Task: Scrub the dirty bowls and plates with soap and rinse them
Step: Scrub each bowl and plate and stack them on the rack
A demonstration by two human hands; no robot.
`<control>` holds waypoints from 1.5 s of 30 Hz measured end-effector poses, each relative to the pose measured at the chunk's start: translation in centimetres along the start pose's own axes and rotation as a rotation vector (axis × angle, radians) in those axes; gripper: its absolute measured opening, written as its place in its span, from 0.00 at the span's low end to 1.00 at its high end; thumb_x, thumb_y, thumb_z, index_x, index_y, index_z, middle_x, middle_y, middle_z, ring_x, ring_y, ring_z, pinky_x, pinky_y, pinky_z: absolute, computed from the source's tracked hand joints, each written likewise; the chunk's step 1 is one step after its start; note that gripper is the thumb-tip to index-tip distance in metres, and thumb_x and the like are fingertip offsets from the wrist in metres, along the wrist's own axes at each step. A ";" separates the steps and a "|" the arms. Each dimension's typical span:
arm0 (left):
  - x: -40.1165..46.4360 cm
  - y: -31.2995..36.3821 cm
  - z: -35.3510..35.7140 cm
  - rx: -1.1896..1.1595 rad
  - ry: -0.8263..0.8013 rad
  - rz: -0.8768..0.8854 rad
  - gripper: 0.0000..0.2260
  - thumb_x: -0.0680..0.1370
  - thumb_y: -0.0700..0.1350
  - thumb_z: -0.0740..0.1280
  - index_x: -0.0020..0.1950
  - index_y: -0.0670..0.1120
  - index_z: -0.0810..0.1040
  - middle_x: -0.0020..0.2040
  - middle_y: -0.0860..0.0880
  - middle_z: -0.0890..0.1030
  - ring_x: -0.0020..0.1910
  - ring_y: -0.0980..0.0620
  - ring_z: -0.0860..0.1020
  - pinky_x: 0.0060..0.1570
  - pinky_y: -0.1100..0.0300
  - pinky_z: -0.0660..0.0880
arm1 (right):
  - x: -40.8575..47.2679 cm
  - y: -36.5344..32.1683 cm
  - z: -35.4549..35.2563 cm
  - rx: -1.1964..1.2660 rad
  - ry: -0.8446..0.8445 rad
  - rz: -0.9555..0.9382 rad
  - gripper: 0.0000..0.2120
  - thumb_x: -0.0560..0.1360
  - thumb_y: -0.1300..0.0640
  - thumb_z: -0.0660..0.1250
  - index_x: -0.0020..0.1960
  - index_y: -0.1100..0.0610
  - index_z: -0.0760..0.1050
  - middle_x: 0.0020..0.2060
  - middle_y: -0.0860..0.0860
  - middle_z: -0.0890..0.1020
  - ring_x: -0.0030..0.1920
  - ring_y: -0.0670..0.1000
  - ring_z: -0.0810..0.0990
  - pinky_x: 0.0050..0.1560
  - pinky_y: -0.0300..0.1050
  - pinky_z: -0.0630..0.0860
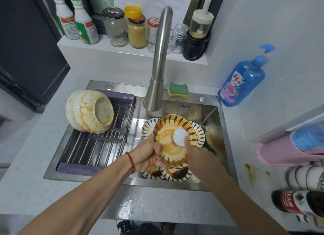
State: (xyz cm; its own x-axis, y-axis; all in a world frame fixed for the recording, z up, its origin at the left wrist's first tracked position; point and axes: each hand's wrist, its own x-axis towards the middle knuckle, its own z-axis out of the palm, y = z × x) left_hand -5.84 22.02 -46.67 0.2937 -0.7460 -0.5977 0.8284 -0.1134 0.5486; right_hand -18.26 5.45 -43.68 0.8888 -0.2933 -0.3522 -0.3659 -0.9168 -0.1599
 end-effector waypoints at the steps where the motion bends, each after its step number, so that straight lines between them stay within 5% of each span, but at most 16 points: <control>1: -0.2 0.1 0.1 0.004 -0.014 0.002 0.38 0.67 0.24 0.56 0.75 0.50 0.66 0.71 0.34 0.73 0.60 0.25 0.80 0.46 0.29 0.78 | 0.4 0.1 -0.3 0.004 0.016 0.047 0.34 0.83 0.60 0.59 0.83 0.50 0.45 0.40 0.48 0.79 0.35 0.44 0.77 0.32 0.38 0.71; 5: -1.0 0.5 0.5 0.045 -0.010 0.007 0.35 0.73 0.21 0.51 0.75 0.48 0.66 0.67 0.37 0.76 0.52 0.34 0.85 0.40 0.39 0.84 | -0.6 -2.7 0.4 0.030 -0.020 -0.090 0.36 0.82 0.61 0.60 0.82 0.49 0.43 0.37 0.47 0.76 0.33 0.45 0.74 0.36 0.44 0.74; 7: -1.5 0.8 0.5 0.045 -0.016 -0.003 0.33 0.74 0.21 0.50 0.71 0.49 0.68 0.67 0.37 0.76 0.57 0.30 0.83 0.37 0.42 0.85 | 0.0 -1.2 -0.1 0.000 -0.003 -0.051 0.34 0.83 0.60 0.59 0.82 0.49 0.44 0.39 0.47 0.77 0.34 0.45 0.75 0.33 0.41 0.73; 10: -1.6 1.0 0.9 0.063 -0.014 -0.019 0.33 0.74 0.21 0.50 0.70 0.50 0.68 0.70 0.35 0.73 0.61 0.28 0.79 0.37 0.42 0.85 | 0.9 -1.3 -0.4 0.033 0.022 0.025 0.34 0.83 0.60 0.59 0.83 0.51 0.44 0.39 0.47 0.77 0.34 0.44 0.74 0.30 0.37 0.65; 14: -1.8 1.0 0.4 0.042 -0.023 0.003 0.33 0.74 0.21 0.49 0.72 0.47 0.67 0.68 0.35 0.76 0.53 0.31 0.84 0.36 0.41 0.85 | -1.7 -2.0 1.4 0.050 -0.021 -0.090 0.33 0.84 0.59 0.59 0.82 0.47 0.45 0.43 0.47 0.79 0.37 0.45 0.75 0.40 0.42 0.75; 17: -1.7 0.9 0.2 0.038 -0.032 -0.006 0.35 0.74 0.21 0.51 0.73 0.50 0.66 0.69 0.36 0.74 0.57 0.27 0.81 0.35 0.41 0.85 | -0.8 0.9 0.5 0.012 -0.005 0.059 0.30 0.86 0.57 0.57 0.83 0.49 0.47 0.43 0.44 0.75 0.35 0.44 0.74 0.39 0.37 0.76; 21: -1.1 1.2 0.3 0.086 -0.019 0.030 0.38 0.72 0.21 0.51 0.77 0.49 0.65 0.68 0.36 0.74 0.49 0.35 0.85 0.36 0.40 0.85 | -2.5 -3.0 1.2 0.094 -0.009 -0.056 0.35 0.84 0.59 0.59 0.82 0.45 0.42 0.42 0.46 0.78 0.40 0.48 0.77 0.41 0.46 0.76; 25: -1.5 1.7 -0.1 0.086 -0.019 0.063 0.38 0.73 0.20 0.51 0.75 0.52 0.65 0.69 0.37 0.74 0.58 0.26 0.80 0.33 0.44 0.84 | -2.0 0.2 1.2 -0.021 -0.021 0.034 0.33 0.84 0.59 0.58 0.83 0.48 0.45 0.41 0.47 0.76 0.36 0.46 0.76 0.39 0.42 0.75; 28: -0.8 1.7 0.0 0.128 0.028 0.090 0.38 0.69 0.20 0.53 0.73 0.51 0.67 0.66 0.38 0.76 0.53 0.34 0.83 0.34 0.40 0.84 | -2.4 -1.7 1.6 -0.014 -0.048 0.007 0.35 0.83 0.59 0.60 0.83 0.48 0.45 0.44 0.49 0.77 0.39 0.48 0.76 0.41 0.44 0.75; 32: -0.6 1.9 -0.4 0.148 0.054 0.132 0.41 0.61 0.25 0.59 0.71 0.51 0.70 0.54 0.40 0.77 0.42 0.43 0.78 0.36 0.50 0.78 | -3.6 -1.6 1.2 -0.035 -0.047 -0.041 0.33 0.84 0.58 0.59 0.83 0.49 0.45 0.43 0.49 0.76 0.35 0.44 0.74 0.36 0.39 0.70; 37: -0.7 1.0 0.6 0.113 -0.072 0.022 0.36 0.68 0.24 0.57 0.74 0.46 0.67 0.67 0.34 0.77 0.58 0.31 0.81 0.44 0.37 0.84 | 0.7 -1.3 -1.3 -0.060 0.070 0.139 0.33 0.83 0.60 0.57 0.83 0.50 0.44 0.34 0.47 0.72 0.31 0.44 0.73 0.28 0.38 0.66; 40: -1.0 0.7 0.5 0.017 -0.135 -0.029 0.32 0.72 0.23 0.52 0.74 0.41 0.68 0.65 0.33 0.80 0.62 0.26 0.79 0.53 0.30 0.79 | 1.4 -3.9 -1.3 0.013 0.115 0.016 0.35 0.81 0.62 0.57 0.82 0.48 0.44 0.35 0.51 0.78 0.34 0.52 0.77 0.34 0.48 0.75; 45: -1.0 0.7 -0.6 -0.114 -0.107 0.007 0.31 0.69 0.24 0.57 0.71 0.41 0.71 0.62 0.36 0.80 0.63 0.31 0.79 0.52 0.28 0.80 | -1.0 -4.4 -1.2 -0.088 0.033 -0.163 0.33 0.83 0.56 0.57 0.82 0.48 0.42 0.35 0.51 0.77 0.32 0.52 0.73 0.38 0.48 0.75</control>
State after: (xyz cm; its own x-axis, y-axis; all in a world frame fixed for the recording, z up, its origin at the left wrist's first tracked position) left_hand -5.27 23.08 -46.00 0.2520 -0.8131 -0.5247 0.8771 -0.0372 0.4788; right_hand -17.28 9.43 -41.53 0.9434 -0.1458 -0.2978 -0.1916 -0.9727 -0.1308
